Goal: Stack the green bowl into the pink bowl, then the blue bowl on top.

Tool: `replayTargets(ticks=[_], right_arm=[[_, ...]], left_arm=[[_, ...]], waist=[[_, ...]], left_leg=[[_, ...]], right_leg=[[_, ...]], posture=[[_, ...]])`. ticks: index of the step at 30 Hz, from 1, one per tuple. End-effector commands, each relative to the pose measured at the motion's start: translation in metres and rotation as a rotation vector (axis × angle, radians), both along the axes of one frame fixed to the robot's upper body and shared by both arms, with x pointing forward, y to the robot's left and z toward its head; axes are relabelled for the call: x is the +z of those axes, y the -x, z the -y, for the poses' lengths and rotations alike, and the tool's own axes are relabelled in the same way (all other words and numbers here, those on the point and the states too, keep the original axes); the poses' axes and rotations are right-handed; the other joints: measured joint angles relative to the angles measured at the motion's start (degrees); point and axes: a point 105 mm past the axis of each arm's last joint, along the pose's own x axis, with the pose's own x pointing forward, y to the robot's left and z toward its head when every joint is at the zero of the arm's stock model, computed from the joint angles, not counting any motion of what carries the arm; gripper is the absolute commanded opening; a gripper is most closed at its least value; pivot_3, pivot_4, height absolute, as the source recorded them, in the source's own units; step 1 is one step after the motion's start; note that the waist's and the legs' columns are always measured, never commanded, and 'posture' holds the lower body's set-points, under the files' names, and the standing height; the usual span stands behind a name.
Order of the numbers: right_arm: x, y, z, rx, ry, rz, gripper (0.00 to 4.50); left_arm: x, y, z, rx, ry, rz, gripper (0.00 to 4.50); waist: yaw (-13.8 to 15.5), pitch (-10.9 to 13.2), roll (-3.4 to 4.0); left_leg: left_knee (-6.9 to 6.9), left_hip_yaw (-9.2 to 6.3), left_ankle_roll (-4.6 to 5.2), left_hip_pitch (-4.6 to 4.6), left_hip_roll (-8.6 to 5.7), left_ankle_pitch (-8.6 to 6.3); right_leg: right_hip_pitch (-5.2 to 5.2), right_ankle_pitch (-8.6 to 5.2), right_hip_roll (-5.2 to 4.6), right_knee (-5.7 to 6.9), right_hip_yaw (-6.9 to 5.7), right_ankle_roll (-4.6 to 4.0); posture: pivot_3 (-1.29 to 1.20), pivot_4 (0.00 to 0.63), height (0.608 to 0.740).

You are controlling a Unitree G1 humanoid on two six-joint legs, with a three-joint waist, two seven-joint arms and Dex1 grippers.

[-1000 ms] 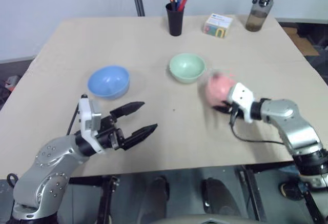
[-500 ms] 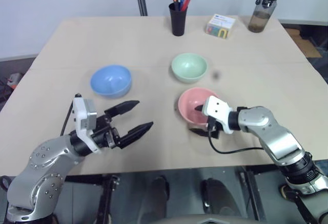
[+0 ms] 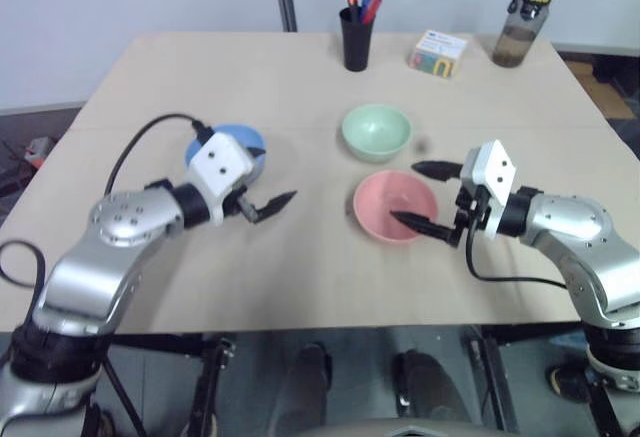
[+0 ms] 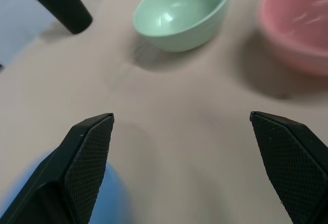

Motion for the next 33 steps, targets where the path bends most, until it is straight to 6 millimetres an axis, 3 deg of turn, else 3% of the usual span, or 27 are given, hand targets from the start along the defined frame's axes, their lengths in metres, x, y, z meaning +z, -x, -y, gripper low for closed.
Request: replayTargets(ticks=[1, 8, 15, 21, 23, 26, 29, 31, 32, 33], right_arm=[[0.011, 0.004, 0.02, -0.098, 0.02, 0.098, 4.42], [0.016, 0.023, 0.05, -0.203, -0.033, 0.138, 4.42], [0.028, 0.047, 0.072, -0.249, -0.109, 0.166, 4.42], [0.031, 0.065, 0.078, -0.24, -0.106, 0.172, 4.42], [0.032, 0.066, 0.078, -0.24, -0.1, 0.174, 4.5], [0.03, 0.066, 0.077, -0.237, -0.095, 0.165, 4.5], [0.029, 0.064, 0.075, -0.232, -0.091, 0.161, 4.5], [0.029, 0.063, 0.074, -0.227, -0.087, 0.158, 4.5], [0.029, 0.062, 0.074, -0.224, -0.084, 0.157, 4.5], [0.029, 0.061, 0.074, -0.222, -0.082, 0.157, 4.5]], left_arm=[[0.007, -0.036, 0.019, -0.098, -0.22, 0.091, 4.5], [0.017, -0.076, 0.054, -0.257, -0.391, 0.171, 4.5], [0.014, -0.088, 0.073, -0.34, -0.467, 0.17, 4.5], [-0.002, -0.09, 0.092, -0.391, -0.517, 0.161, 4.5], [-0.006, -0.089, 0.099, -0.404, -0.506, 0.155, 4.0], [-0.009, -0.089, 0.108, -0.413, -0.498, 0.164, 2.81], [-0.012, -0.089, 0.112, -0.418, -0.502, 0.17, 2.08], [-0.013, -0.089, 0.114, -0.421, -0.498, 0.173, 1.2], [-0.013, -0.089, 0.115, -0.426, -0.497, 0.176, 0.9], [-0.013, -0.088, 0.115, -0.434, -0.498, 0.174, 0.9]], waist=[[0.33, 0.02, -0.03], [-0.67, 0.11, -0.09], [-0.48, 0.21, -0.17], [-0.43, 0.23, -0.21], [-0.53, 0.24, -0.22], [-0.55, 0.24, -0.22], [-0.51, 0.24, -0.23], [-0.5, 0.24, -0.23], [-0.5, 0.24, -0.23], [-0.49, 0.24, -0.23]], left_leg=[[0.0, 0.0, 0.0, -0.04, -0.01, 0.0], [-0.1, 0.07, 0.04, -0.2, -0.02, -0.03], [-0.04, 0.01, 0.05, -0.26, -0.03, -0.03], [0.05, -0.01, 0.05, -0.23, -0.03, -0.03], [0.09, 0.0, 0.05, -0.23, -0.04, -0.03], [0.1, -0.01, 0.05, -0.2, -0.03, -0.03], [0.1, -0.02, 0.05, -0.2, -0.03, -0.03], [0.12, -0.02, 0.05, -0.2, -0.04, -0.03], [0.12, -0.02, 0.05, -0.2, -0.03, -0.03], [0.12, -0.02, 0.05, -0.21, -0.03, -0.03]], right_leg=[[-0.02, 0.01, 0.0, -0.01, 0.01, 0.01], [-0.13, 0.16, 0.0, -0.1, 0.08, 0.19], [-0.14, 0.06, 0.0, -0.04, 0.02, 0.39], [-0.07, 0.06, -0.01, 0.01, 0.02, 0.41], [-0.07, 0.06, -0.01, 0.03, 0.02, 0.42], [-0.07, 0.06, 0.0, 0.09, 0.02, 0.42], [-0.07, 0.06, 0.0, 0.1, 0.02, 0.42], [-0.07, 0.06, 0.0, 0.11, 0.02, 0.42], [-0.07, 0.07, 0.0, 0.11, 0.02, 0.42], [-0.07, 0.06, 0.0, 0.11, 0.02, 0.42]], posture=[[0.0, 0.15, 0.74], [0.0, 0.15, 0.74], [0.0, 0.15, 0.74], [0.0, 0.15, 0.74], [0.0, 0.15, 0.74], [0.0, 0.15, 0.74], [0.0, 0.15, 0.74], [0.0, 0.15, 0.74], [0.0, 0.15, 0.74], [0.0, 0.15, 0.74]])
